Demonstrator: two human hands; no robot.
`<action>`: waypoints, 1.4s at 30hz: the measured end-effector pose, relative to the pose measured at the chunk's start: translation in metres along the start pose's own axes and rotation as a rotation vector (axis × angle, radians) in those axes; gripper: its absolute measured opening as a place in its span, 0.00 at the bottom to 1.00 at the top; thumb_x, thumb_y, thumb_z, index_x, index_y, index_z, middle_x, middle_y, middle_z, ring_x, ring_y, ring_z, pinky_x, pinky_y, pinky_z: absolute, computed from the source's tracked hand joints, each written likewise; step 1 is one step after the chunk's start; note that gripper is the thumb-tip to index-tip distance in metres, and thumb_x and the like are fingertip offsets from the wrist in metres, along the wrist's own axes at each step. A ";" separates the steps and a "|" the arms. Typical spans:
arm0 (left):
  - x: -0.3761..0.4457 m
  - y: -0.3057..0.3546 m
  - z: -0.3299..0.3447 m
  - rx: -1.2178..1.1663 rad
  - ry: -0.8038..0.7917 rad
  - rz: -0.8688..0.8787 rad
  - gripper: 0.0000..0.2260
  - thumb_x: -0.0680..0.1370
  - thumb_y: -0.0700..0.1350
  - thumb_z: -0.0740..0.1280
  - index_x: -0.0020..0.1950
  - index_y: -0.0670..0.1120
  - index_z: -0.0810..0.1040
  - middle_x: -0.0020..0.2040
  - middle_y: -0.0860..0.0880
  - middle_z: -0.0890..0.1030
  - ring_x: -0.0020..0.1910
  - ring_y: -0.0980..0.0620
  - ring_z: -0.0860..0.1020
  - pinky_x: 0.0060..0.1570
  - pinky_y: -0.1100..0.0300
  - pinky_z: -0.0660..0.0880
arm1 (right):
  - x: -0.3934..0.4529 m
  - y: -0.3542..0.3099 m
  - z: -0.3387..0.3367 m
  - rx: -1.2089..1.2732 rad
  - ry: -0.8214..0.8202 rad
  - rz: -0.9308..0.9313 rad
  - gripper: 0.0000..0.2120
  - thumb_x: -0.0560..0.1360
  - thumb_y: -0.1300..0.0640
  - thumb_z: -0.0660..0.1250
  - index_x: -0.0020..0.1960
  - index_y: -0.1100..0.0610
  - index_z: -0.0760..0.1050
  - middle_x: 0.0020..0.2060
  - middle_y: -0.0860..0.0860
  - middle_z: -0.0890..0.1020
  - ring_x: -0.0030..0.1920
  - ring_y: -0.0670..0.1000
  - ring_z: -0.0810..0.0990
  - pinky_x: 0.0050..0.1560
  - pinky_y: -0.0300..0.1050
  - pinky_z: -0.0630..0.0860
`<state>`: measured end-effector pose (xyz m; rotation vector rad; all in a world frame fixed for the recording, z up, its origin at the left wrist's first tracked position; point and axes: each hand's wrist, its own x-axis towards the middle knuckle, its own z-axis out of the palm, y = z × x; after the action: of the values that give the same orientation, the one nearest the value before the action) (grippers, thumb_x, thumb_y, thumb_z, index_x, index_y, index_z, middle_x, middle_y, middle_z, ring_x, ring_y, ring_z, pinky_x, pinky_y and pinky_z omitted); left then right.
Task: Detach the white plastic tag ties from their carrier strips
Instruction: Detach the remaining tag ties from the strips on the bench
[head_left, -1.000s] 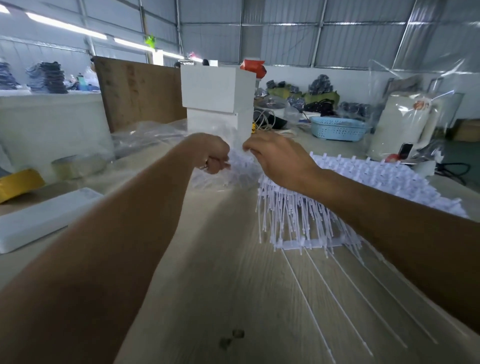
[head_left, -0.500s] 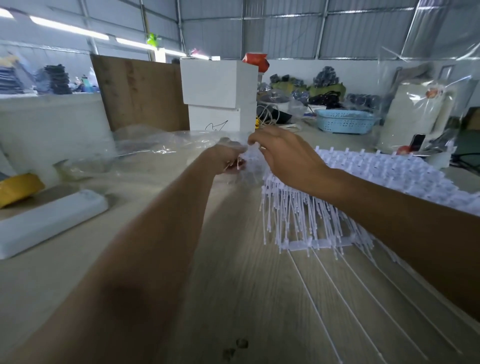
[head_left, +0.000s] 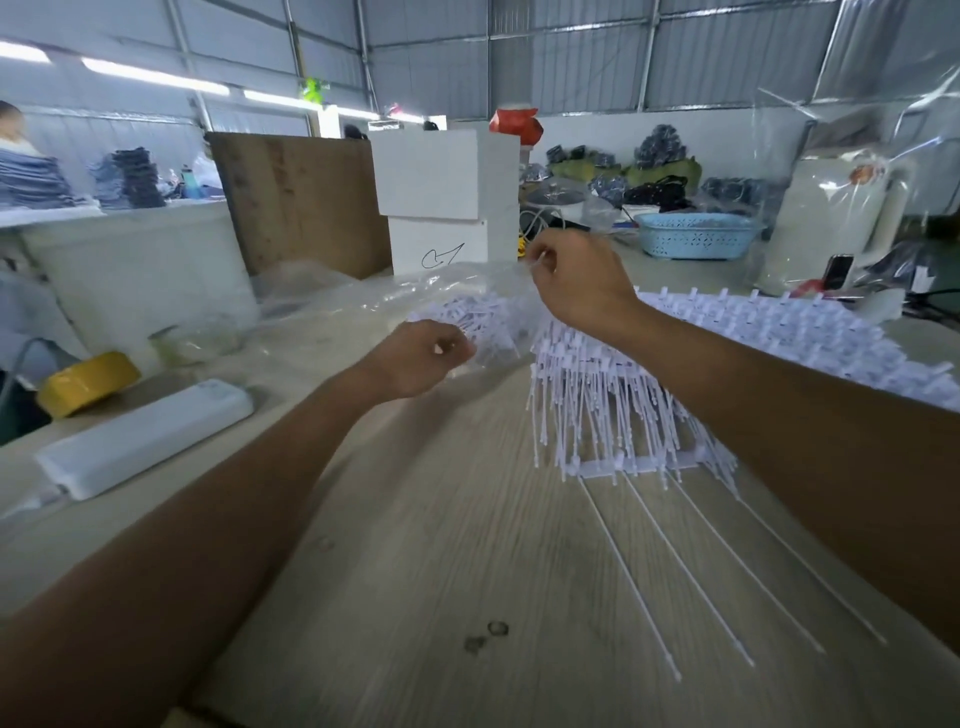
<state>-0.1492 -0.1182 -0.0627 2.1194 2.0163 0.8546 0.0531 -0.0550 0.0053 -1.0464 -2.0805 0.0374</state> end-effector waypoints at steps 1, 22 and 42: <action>-0.002 0.005 -0.003 0.004 0.002 0.032 0.10 0.82 0.52 0.65 0.51 0.50 0.84 0.49 0.52 0.84 0.45 0.55 0.78 0.50 0.63 0.72 | 0.000 -0.004 -0.001 0.031 0.001 0.015 0.09 0.80 0.60 0.63 0.55 0.55 0.81 0.48 0.51 0.84 0.48 0.53 0.81 0.46 0.43 0.73; 0.023 0.015 -0.058 -0.063 0.298 -0.227 0.11 0.75 0.41 0.60 0.45 0.46 0.82 0.37 0.44 0.84 0.34 0.42 0.82 0.38 0.52 0.79 | -0.091 0.019 -0.071 0.031 -0.367 -0.188 0.09 0.80 0.49 0.67 0.58 0.48 0.82 0.47 0.44 0.82 0.43 0.43 0.80 0.46 0.38 0.75; 0.012 0.105 0.083 0.275 0.099 -0.142 0.22 0.81 0.63 0.55 0.59 0.46 0.75 0.56 0.43 0.81 0.53 0.40 0.80 0.54 0.47 0.75 | -0.164 0.206 -0.149 -0.360 0.050 0.359 0.13 0.79 0.59 0.60 0.57 0.62 0.80 0.55 0.64 0.82 0.55 0.65 0.80 0.59 0.55 0.74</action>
<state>-0.0188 -0.0946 -0.0829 2.0651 2.4273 0.7090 0.3451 -0.0772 -0.0690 -1.6127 -1.8698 -0.1880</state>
